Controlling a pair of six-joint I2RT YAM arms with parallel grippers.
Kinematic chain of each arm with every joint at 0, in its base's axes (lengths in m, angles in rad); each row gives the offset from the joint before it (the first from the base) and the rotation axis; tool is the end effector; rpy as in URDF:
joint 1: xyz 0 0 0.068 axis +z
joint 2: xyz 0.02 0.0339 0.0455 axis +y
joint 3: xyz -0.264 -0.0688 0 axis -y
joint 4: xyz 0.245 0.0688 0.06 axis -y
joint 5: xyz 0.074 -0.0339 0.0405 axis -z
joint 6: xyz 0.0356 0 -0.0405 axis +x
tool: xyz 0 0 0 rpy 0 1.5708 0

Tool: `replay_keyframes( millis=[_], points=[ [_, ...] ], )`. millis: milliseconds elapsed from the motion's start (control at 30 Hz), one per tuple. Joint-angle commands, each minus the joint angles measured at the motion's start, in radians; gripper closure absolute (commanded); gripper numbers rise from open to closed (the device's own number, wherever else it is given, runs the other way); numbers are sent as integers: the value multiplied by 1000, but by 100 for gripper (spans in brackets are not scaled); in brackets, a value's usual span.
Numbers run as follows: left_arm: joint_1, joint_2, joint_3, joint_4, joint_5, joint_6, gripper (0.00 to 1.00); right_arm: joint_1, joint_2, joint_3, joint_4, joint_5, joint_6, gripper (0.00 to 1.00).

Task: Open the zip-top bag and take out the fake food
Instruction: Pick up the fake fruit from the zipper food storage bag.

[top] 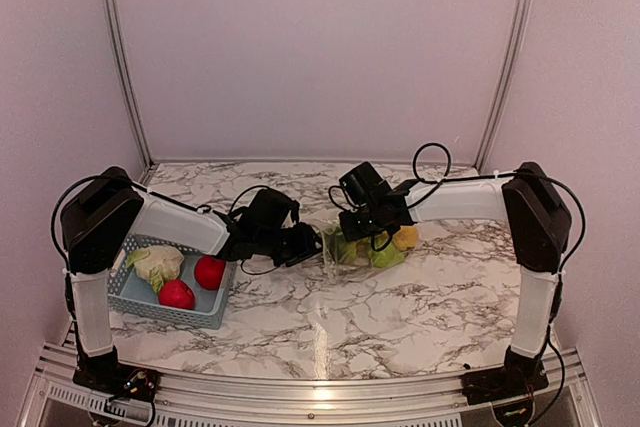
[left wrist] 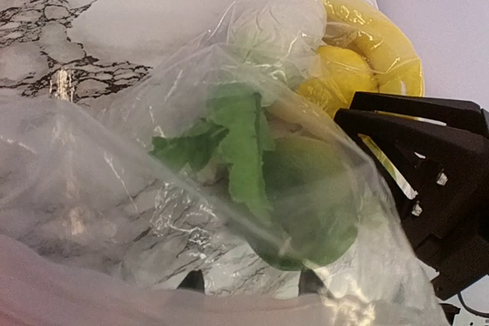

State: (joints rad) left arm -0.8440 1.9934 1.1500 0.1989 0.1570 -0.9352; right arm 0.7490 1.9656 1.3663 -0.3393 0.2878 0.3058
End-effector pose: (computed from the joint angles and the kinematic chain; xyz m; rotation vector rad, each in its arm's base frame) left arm 0.2771 -0.3200 0.1456 -0.0156 2.4608 -1.0757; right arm 0.3156 0.2797 0.1813 -0.4261 2.4205 0.0967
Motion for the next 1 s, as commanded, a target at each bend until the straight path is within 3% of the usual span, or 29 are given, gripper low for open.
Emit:
replay_keyframes(
  millis=[0, 667, 833, 967],
  points=[
    [0, 8, 3, -24, -15, 13, 57, 9, 2, -10, -46, -31, -12, 72],
    [0, 19, 36, -60, -21, 38, 43, 21, -2, -15, -54, -73, -37, 51],
    [-3, 8, 23, -54, -8, 50, 38, 19, -46, 36, -97, -60, -44, 49],
    [-4, -1, 5, -39, -3, 52, 37, 19, -75, 60, -146, -18, -38, 53]
  ],
)
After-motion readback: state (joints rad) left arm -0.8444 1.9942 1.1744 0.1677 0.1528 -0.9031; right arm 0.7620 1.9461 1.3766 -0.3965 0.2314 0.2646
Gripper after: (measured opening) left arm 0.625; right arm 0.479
